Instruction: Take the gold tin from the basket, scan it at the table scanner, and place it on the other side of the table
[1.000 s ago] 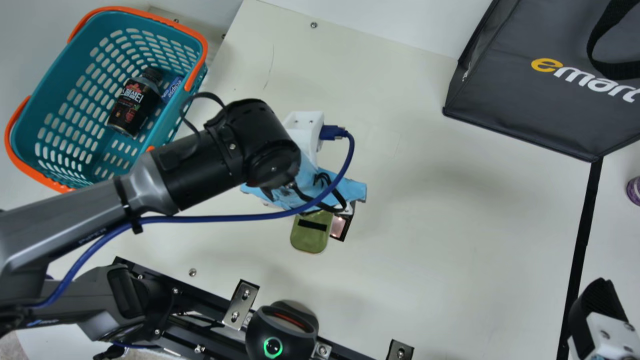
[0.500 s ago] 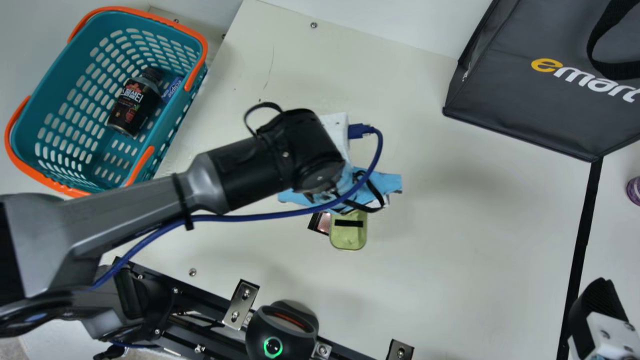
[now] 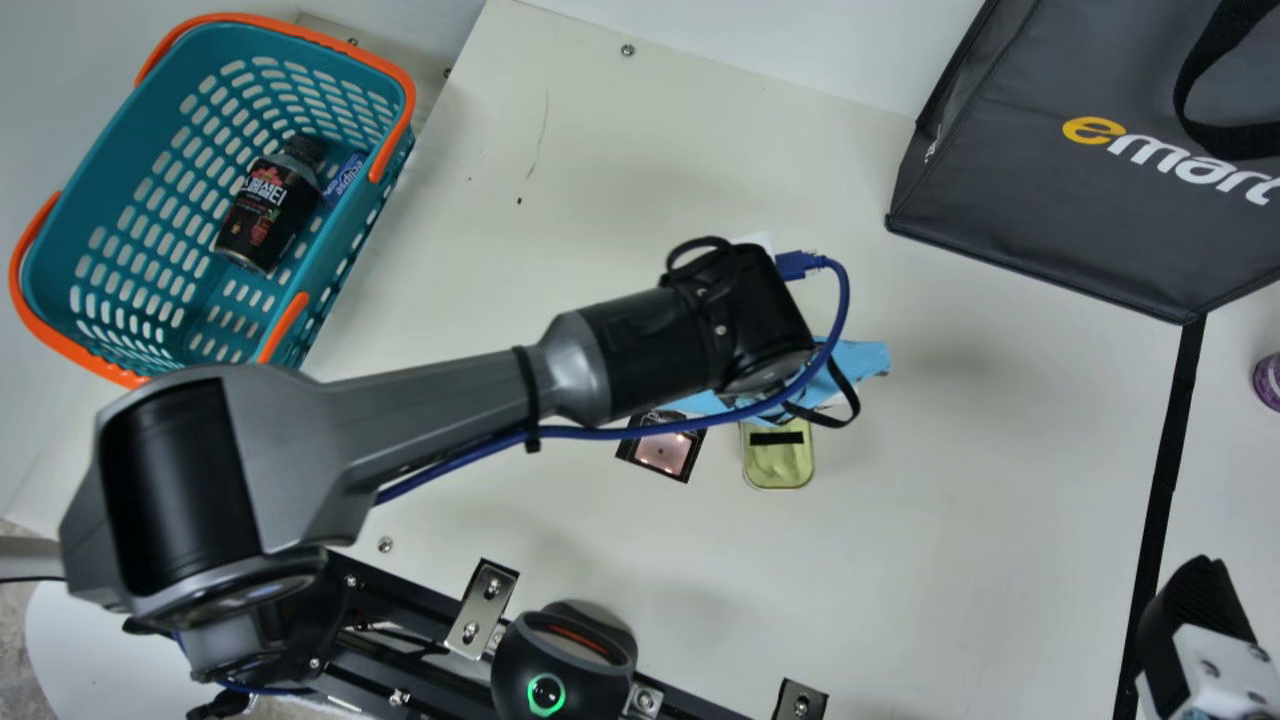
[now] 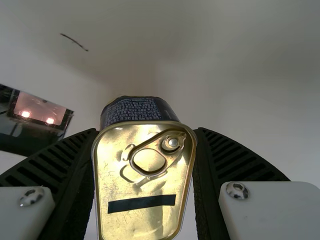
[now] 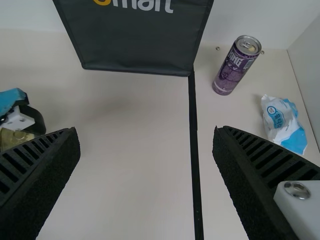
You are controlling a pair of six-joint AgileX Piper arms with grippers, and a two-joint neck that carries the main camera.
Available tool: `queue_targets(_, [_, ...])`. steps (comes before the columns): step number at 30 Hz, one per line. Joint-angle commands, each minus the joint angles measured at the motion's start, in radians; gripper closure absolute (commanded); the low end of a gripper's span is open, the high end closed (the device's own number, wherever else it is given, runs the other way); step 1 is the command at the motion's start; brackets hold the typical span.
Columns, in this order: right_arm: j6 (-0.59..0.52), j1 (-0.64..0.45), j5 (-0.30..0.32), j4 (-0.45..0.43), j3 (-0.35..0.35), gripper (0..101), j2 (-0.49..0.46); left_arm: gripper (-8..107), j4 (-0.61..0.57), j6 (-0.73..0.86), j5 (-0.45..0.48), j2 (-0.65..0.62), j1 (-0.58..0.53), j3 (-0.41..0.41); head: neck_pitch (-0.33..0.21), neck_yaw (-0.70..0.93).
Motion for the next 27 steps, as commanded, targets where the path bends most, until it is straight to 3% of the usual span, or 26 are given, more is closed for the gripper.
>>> queue_targets(1, [0.000, 0.000, 0.000, 0.000, 0.000, 6, 0.000, 107, 0.005, -0.027, -0.001, 0.031, -0.004, -0.024, -0.029, 0.002])
queue_targets(7, [0.000, 0.000, 0.000, 0.000, 0.000, 6, 0.000, 107, 0.032, -0.083, 0.002, 0.094, -0.022, -0.079, -0.029, 0.002])
queue_targets(27, [0.000, 0.000, 0.001, 0.000, 0.000, 6, 0.000, 40, 0.102, -0.170, 0.058, 0.171, -0.062, -0.164, -0.029, 0.002])
